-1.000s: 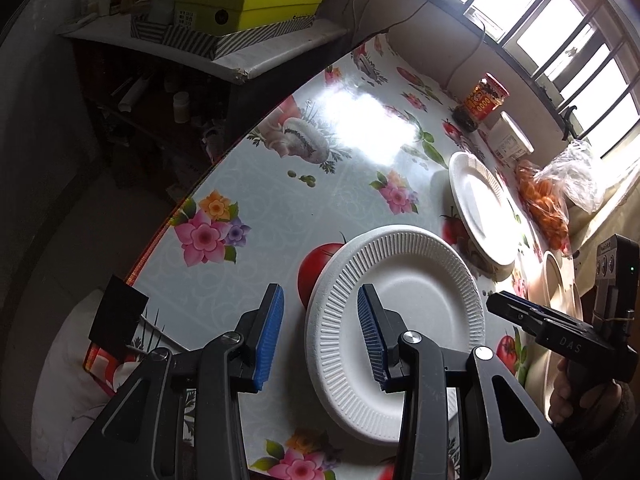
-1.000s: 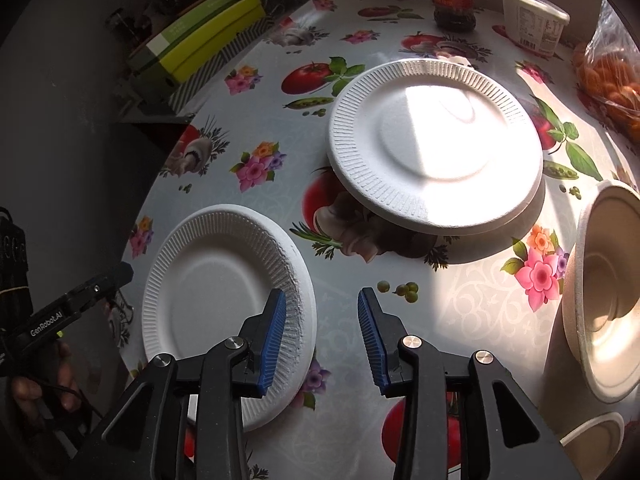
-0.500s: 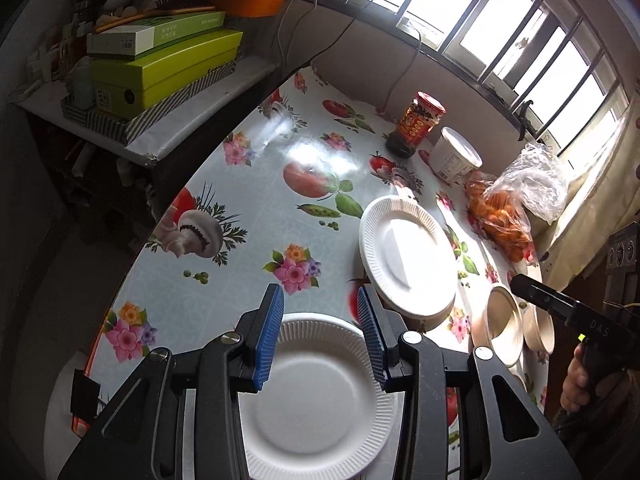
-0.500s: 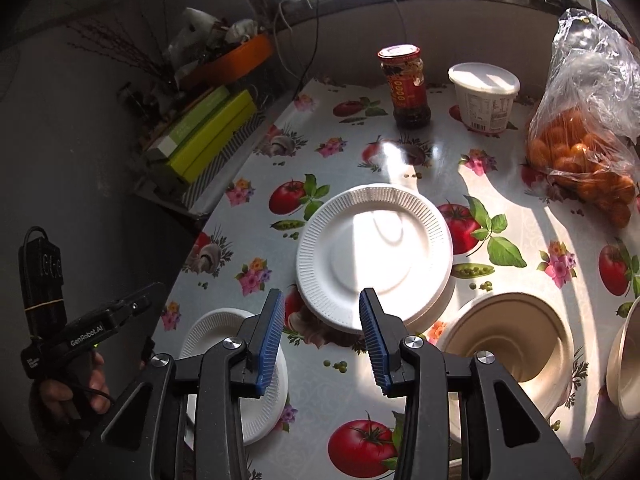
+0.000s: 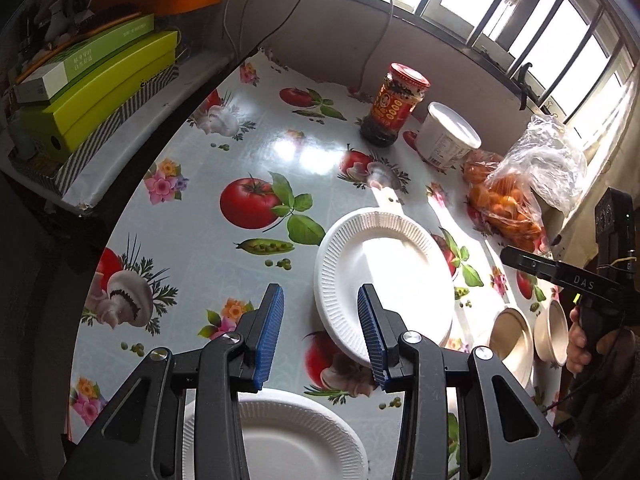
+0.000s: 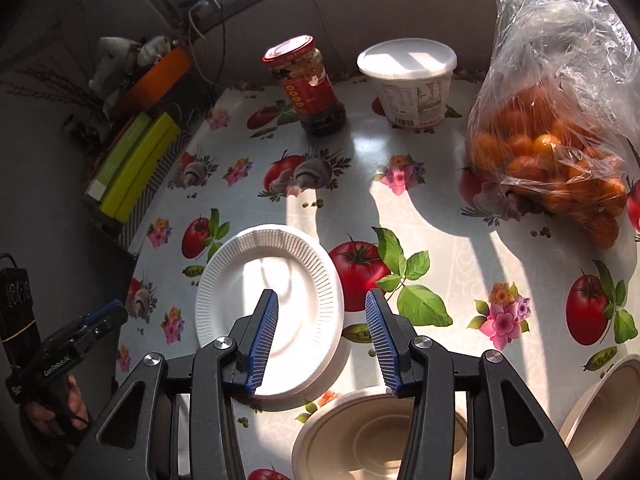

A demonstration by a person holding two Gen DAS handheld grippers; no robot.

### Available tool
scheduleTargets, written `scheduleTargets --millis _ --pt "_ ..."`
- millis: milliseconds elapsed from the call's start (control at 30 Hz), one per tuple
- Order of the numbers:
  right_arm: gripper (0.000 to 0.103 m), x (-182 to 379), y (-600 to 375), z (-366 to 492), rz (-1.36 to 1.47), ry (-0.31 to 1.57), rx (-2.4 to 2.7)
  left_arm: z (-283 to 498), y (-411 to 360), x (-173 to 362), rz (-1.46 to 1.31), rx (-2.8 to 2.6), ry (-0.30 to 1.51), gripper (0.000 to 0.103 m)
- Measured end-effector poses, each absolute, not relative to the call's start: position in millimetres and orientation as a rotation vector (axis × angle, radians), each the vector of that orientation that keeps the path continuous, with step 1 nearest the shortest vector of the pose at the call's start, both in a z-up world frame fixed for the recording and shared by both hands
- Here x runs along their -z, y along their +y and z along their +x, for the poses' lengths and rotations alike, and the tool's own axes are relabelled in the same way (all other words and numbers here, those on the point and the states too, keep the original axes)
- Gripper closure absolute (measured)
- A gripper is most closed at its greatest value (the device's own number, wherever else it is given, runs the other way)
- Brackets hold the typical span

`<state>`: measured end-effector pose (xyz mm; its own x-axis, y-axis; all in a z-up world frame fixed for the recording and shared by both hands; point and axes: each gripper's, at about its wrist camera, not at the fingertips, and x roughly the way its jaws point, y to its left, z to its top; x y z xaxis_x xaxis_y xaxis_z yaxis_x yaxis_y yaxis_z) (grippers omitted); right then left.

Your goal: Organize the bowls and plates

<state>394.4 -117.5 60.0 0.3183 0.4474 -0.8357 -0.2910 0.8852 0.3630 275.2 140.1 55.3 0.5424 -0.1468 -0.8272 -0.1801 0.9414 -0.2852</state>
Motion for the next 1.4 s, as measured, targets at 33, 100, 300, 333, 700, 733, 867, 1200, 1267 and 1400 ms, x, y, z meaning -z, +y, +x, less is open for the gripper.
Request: scheduleTargets --millis 33,100,300,333,700,733,867,1200,1267,1400 --pt "0.057 -52.8 -118.1 400.3 0.157 1.167 -0.486 280.7 138.4 -51.2 -0.356 -0.014 1.014 0.063" --pt "0.057 -40.2 -120.1 409.8 0.176 1.197 -0.498 291.2 135.2 -42.8 -0.354 -0.024 1.044 0.063" --pt "0.057 -14.0 -114.5 424.5 0.152 1.261 -0.522 311.5 128.4 -22.4 -0.352 -0.037 1.095 0.063" --pt "0.057 -11.8 -112.6 425.0 0.144 1.263 -0.534 313.0 128.4 -20.3 -0.354 -0.036 1.098 0.063" --pt "0.065 8.9 -101.7 426.2 0.122 1.299 -0.572 320.9 129.4 1.4 -0.361 -0.053 1.154 0.063" --pt "0.066 9.3 -101.5 426.2 0.125 1.299 -0.574 321.0 129.3 2.3 -0.364 -0.05 1.155 0.063" --pt "0.067 12.2 -99.7 425.4 0.117 1.304 -0.569 321.3 129.3 6.2 -0.369 -0.05 1.166 0.063" --pt "0.067 14.1 -87.3 422.4 0.021 1.296 -0.561 320.8 124.6 20.7 -0.362 -0.044 1.202 0.063" --pt "0.067 13.7 -84.8 422.3 -0.004 1.29 -0.555 319.9 124.7 21.8 -0.362 -0.042 1.203 0.063" --pt "0.074 13.2 -82.3 421.8 -0.015 1.288 -0.558 318.4 126.0 23.1 -0.371 -0.04 1.202 0.063"
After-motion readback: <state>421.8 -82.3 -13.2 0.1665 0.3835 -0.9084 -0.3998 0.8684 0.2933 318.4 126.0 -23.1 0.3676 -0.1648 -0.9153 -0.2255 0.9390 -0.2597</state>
